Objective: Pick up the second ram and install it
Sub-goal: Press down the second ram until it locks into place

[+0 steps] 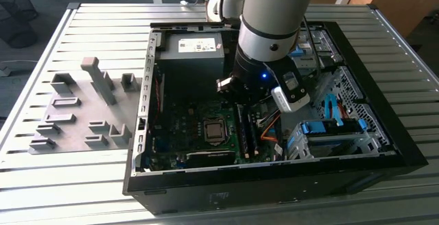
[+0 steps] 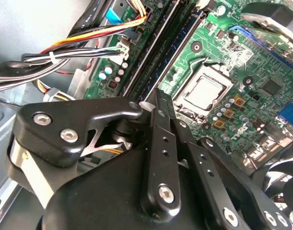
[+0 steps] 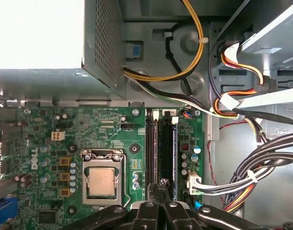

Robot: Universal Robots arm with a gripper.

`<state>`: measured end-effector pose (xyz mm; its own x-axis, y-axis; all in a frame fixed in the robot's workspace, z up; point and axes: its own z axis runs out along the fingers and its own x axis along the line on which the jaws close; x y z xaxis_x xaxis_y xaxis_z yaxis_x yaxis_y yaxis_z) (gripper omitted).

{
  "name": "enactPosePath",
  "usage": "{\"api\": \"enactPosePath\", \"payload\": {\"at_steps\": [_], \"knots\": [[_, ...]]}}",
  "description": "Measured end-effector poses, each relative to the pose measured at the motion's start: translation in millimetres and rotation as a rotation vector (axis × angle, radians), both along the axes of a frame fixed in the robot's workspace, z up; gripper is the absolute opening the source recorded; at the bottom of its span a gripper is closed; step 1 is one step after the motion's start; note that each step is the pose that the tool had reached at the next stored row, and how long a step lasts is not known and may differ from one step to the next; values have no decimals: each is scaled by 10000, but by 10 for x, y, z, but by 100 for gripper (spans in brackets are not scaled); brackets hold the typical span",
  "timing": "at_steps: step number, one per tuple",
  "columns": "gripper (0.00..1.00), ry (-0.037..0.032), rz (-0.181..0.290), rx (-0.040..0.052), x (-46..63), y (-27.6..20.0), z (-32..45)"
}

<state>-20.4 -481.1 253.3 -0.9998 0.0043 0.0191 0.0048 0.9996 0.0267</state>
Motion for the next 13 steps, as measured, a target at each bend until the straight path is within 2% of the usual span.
{"api": "enactPosePath", "payload": {"at_steps": [1, 4, 13], "knots": [[11, 1, 0, -1, 0, 0, 0], [11, 2, 0, -3, 0, 1, -5], [11, 1, 0, -4, 1, 0, -155]]}}
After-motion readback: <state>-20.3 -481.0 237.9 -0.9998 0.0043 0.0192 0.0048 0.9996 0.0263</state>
